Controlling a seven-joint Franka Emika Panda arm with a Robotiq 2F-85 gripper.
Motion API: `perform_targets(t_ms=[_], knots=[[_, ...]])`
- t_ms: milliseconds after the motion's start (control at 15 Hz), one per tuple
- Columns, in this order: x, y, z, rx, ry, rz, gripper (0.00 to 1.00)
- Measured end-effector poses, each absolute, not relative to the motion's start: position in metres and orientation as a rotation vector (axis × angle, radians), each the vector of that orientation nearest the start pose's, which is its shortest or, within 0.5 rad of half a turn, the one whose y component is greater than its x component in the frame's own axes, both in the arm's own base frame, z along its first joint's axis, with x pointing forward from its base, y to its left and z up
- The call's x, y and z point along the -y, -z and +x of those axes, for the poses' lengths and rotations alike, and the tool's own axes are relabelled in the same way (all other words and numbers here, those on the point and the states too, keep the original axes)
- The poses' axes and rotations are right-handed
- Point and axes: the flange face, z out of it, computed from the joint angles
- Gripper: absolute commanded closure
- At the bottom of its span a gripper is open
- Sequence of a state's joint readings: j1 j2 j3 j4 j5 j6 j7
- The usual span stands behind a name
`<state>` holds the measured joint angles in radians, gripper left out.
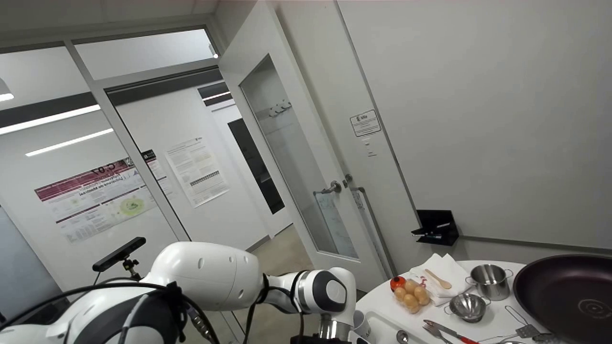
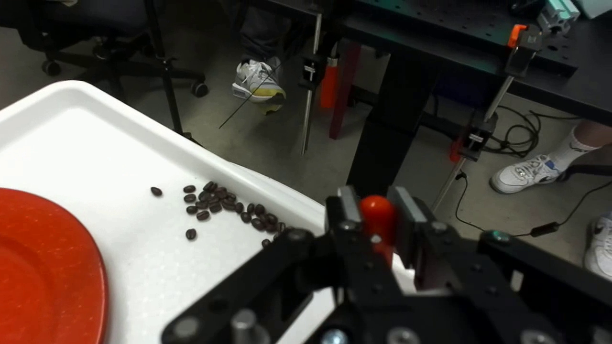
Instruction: Use the spoon to stir the contents in the red bowl
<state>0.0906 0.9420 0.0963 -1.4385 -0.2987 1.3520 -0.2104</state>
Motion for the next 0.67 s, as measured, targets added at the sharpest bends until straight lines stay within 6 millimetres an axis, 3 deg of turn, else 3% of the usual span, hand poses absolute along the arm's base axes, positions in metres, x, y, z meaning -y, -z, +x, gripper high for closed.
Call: perform_targets(t_ms=[267, 667], knots=[[-0.080, -0.105, 0.578, 0.757, -1.597, -2.811, 0.91], [-0.116, -0.120, 0.584, 0.859, -1.511, -2.835, 0.91]])
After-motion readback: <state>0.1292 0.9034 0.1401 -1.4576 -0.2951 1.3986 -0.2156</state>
